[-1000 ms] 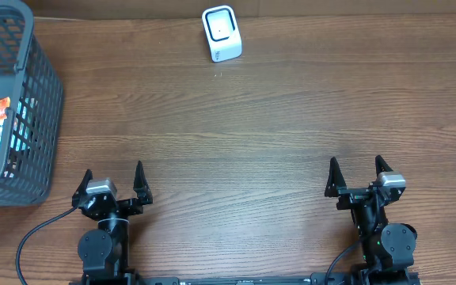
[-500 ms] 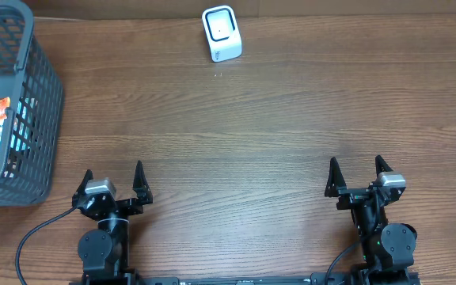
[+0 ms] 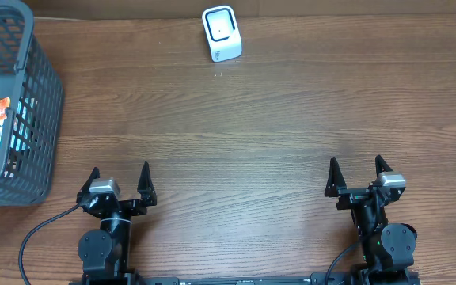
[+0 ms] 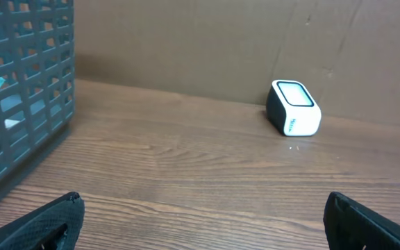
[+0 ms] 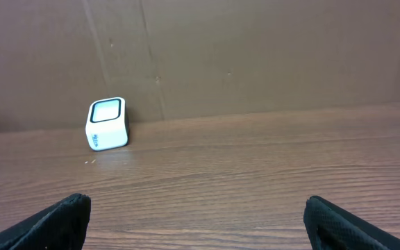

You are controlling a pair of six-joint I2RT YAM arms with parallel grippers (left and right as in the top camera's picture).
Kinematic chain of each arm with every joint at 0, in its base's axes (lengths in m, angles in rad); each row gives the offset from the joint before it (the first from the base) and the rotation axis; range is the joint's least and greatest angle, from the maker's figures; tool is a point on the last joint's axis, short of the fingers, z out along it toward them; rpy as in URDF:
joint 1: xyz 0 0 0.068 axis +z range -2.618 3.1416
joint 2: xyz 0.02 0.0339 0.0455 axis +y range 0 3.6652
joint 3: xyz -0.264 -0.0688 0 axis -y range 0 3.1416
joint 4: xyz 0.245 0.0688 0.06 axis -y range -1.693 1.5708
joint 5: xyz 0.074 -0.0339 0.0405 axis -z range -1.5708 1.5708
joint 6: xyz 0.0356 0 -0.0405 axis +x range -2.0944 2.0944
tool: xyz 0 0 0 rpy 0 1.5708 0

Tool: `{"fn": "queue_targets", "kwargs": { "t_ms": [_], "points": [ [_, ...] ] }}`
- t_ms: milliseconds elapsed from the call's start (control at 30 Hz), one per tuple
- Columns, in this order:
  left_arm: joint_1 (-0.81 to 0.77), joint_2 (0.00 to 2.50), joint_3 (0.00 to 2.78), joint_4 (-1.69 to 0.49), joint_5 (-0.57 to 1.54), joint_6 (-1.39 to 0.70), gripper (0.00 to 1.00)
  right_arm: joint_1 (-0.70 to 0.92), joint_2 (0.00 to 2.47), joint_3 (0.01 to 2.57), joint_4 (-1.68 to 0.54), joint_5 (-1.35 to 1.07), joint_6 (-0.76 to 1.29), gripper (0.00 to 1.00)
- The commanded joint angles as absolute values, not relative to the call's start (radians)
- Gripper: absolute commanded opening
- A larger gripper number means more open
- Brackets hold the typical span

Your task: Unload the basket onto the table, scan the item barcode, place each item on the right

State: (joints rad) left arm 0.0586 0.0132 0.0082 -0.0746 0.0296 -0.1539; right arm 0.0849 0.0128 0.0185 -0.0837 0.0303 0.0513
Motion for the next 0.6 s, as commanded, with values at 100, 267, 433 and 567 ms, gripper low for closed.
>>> {"fn": "queue_targets", "kwargs": {
  "t_ms": [100, 267, 433, 567],
  "points": [
    [0.054, 0.005, 0.006, -0.071, 0.057, -0.161, 1.0, 0.084, 0.003, 0.008, -0.081, 0.032, 0.047, 1.0],
    [0.054, 0.005, 0.006, -0.062, 0.057, -0.161, 1.0, 0.084, 0.003, 0.008, -0.081, 0.032, 0.048, 1.0],
    [0.054, 0.005, 0.006, -0.03, 0.056, -0.16, 1.0, 0.084, 0.003, 0.008, -0.081, 0.032, 0.048, 1.0],
    [0.054, 0.005, 0.006, -0.006, 0.056, -0.16, 1.0, 0.084, 0.003, 0.008, -0.081, 0.032, 0.048, 1.0]
  ]
}}
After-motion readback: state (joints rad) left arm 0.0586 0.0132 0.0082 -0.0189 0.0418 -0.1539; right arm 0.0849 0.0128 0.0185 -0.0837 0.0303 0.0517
